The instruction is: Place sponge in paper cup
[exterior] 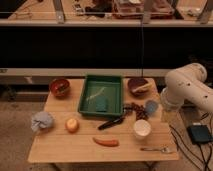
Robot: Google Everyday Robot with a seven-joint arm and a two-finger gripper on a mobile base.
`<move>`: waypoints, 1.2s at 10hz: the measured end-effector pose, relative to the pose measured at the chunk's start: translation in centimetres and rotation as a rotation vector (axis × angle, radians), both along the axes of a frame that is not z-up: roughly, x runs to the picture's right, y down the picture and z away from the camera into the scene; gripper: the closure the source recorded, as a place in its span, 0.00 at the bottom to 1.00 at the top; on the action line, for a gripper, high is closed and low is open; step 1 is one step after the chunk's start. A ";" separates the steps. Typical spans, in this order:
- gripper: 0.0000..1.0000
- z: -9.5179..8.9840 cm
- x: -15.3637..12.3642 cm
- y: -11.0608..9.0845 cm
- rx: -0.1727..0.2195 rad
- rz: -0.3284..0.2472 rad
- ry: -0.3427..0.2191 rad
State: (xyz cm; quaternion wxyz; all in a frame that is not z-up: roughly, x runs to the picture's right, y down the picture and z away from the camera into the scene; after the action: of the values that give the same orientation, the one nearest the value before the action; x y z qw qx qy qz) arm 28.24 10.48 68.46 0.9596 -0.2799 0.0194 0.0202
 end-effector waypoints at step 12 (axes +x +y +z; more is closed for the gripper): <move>0.35 -0.1 -7.2 -6.3 0.127 -0.365 -0.422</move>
State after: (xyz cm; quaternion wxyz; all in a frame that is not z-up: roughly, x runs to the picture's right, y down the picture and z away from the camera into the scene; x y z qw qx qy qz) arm 21.02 4.13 68.37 0.9457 -0.2093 -0.1322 -0.2105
